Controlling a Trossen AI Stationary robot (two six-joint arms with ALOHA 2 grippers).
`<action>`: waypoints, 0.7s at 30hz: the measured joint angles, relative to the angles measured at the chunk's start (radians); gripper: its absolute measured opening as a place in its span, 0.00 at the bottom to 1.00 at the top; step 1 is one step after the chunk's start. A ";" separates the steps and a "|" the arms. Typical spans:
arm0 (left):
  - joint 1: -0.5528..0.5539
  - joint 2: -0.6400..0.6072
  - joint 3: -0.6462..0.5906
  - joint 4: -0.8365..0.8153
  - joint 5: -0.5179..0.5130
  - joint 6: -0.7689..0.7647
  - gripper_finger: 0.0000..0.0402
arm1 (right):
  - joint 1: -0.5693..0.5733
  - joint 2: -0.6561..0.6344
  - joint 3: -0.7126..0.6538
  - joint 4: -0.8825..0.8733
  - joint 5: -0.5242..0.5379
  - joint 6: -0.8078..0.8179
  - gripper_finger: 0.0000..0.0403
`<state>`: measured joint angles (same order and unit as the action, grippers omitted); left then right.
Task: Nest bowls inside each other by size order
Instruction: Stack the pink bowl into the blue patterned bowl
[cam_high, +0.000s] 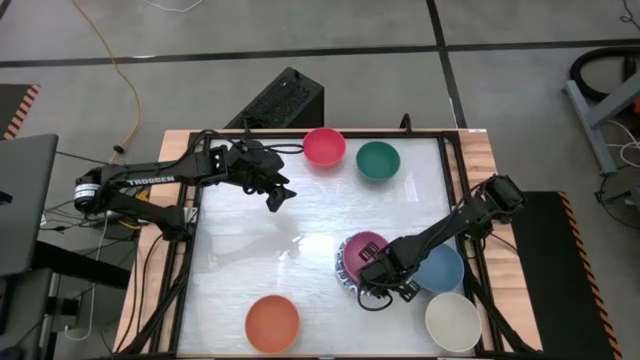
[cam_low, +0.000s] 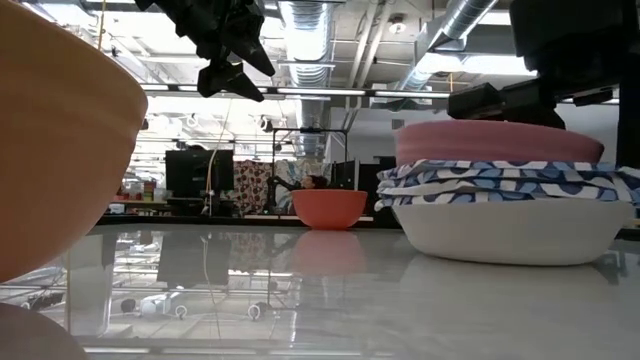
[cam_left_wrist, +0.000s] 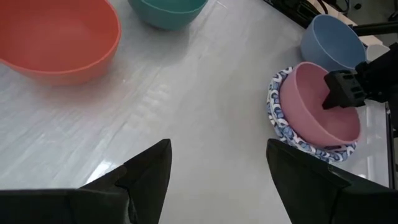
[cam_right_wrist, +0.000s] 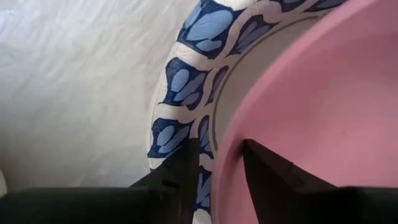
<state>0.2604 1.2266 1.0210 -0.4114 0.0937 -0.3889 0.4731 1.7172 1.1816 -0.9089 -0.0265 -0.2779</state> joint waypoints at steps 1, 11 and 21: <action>0.000 0.000 0.000 0.000 0.000 0.000 0.63 | 0.000 0.000 0.000 0.000 0.000 0.000 0.36; 0.000 0.000 0.000 0.000 0.000 0.000 0.63 | -0.005 -0.002 0.032 -0.016 0.000 0.008 0.36; 0.000 0.000 0.000 0.000 0.000 0.014 0.63 | -0.011 -0.010 0.079 -0.090 -0.002 0.016 0.36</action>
<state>0.2605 1.2266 1.0210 -0.4114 0.0940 -0.3748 0.4625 1.7073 1.2610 -0.9986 -0.0290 -0.2619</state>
